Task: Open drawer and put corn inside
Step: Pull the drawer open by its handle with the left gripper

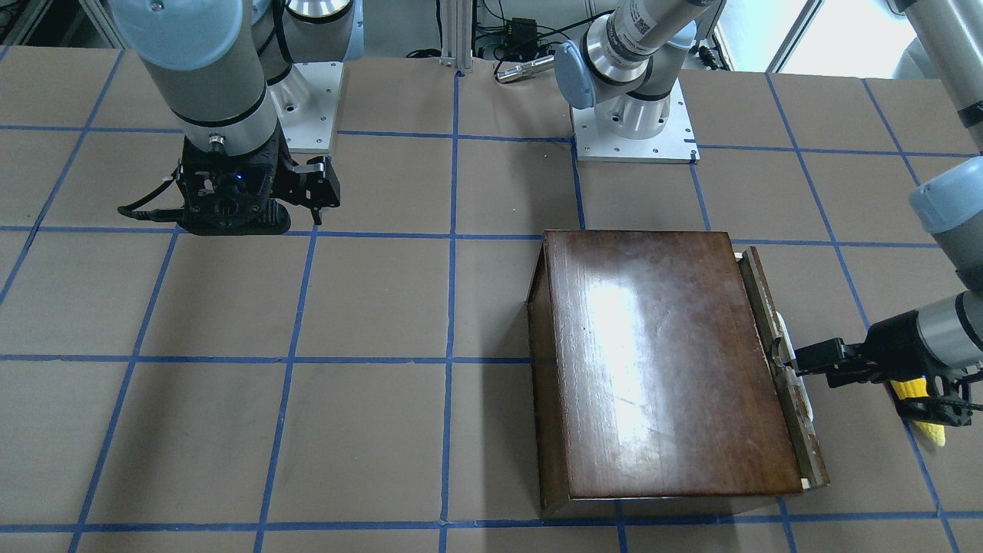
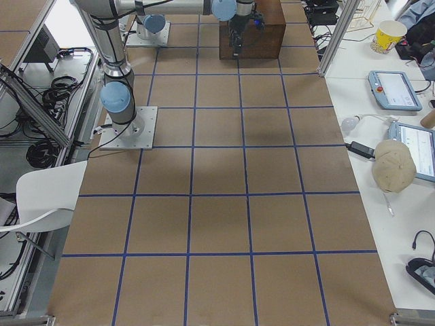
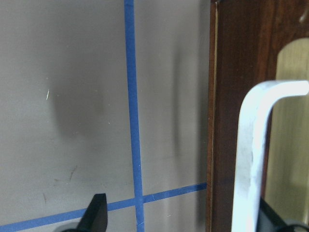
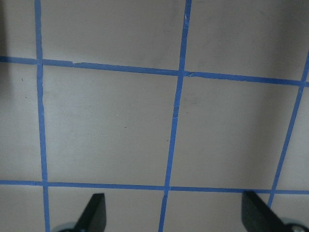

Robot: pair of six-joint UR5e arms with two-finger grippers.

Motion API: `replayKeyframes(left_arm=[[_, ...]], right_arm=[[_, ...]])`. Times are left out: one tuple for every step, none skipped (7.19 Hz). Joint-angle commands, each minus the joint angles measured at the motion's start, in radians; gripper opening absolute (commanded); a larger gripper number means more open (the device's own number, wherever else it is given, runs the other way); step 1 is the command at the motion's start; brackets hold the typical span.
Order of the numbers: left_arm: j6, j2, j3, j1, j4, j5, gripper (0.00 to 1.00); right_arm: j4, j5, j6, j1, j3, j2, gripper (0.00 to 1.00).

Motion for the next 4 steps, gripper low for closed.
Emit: replayKeyframes(left_arm=[[0.02, 0.002, 0.001, 0.001, 0.0, 0.001, 1.0], [0.02, 0.003, 0.0, 0.003, 0.0, 0.003, 1.0], [0.02, 0.005, 0.001, 0.004, 0.0, 0.006, 1.0], [0.02, 0.003, 0.0, 0.036, -0.001, 0.004, 1.0]], right_arm=[[0.0, 0.0, 0.0, 0.0, 0.0, 0.0, 1.0], [0.0, 0.0, 0.0, 0.0, 0.0, 0.0, 1.0], [0.0, 0.0, 0.0, 0.0, 0.0, 0.0, 1.0], [0.0, 0.0, 0.0, 0.0, 0.0, 0.0, 1.0]])
